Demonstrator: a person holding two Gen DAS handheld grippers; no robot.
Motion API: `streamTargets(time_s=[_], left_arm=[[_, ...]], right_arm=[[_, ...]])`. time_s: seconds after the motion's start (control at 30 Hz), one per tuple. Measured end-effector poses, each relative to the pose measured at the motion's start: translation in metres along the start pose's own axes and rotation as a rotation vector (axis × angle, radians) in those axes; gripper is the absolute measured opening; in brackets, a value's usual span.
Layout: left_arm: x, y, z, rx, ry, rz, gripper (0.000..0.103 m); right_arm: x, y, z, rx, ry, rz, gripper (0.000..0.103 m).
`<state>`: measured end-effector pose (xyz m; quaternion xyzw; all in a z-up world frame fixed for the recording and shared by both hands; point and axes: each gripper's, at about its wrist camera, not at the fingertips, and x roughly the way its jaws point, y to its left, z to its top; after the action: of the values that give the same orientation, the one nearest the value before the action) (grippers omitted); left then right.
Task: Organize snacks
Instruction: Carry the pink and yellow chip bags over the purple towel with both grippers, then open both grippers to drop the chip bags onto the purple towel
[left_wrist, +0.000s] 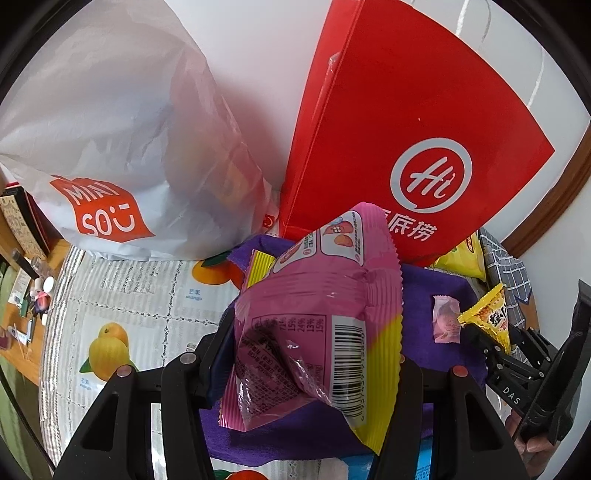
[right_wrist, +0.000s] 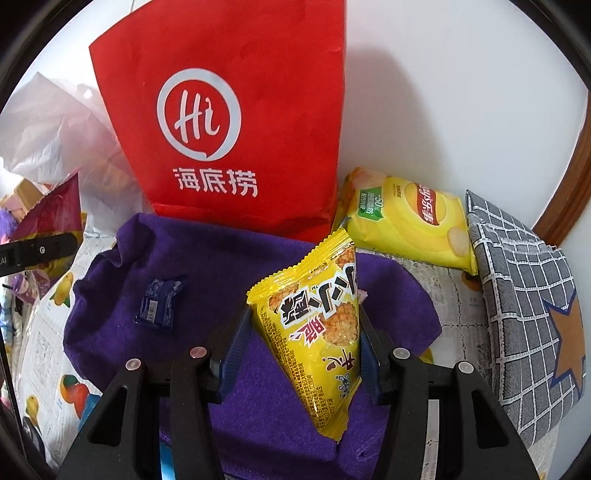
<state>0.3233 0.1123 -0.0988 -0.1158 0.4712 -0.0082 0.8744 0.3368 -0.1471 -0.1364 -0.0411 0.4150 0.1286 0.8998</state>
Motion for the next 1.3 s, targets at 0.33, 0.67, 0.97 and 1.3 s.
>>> streamTargets(time_s=[0.33, 0.67, 0.97, 1.3], left_arm=[[0.01, -0.007, -0.001, 0.02, 0.019, 0.003, 0.053], [0.016, -0.012, -0.002, 0.035, 0.031, 0.0, 0.053], [0.018, -0.014, -0.005, 0.047, 0.034, 0.0, 0.053], [0.024, -0.014, -0.006, 0.053, 0.056, -0.002, 0.053]], right_arm=[[0.01, -0.002, -0.003, -0.005, 0.036, -0.002, 0.053], [0.024, -0.003, -0.007, -0.006, 0.088, 0.002, 0.053], [0.029, -0.001, -0.009, -0.005, 0.109, 0.002, 0.053], [0.037, 0.002, -0.011, -0.016, 0.136, -0.005, 0.054]])
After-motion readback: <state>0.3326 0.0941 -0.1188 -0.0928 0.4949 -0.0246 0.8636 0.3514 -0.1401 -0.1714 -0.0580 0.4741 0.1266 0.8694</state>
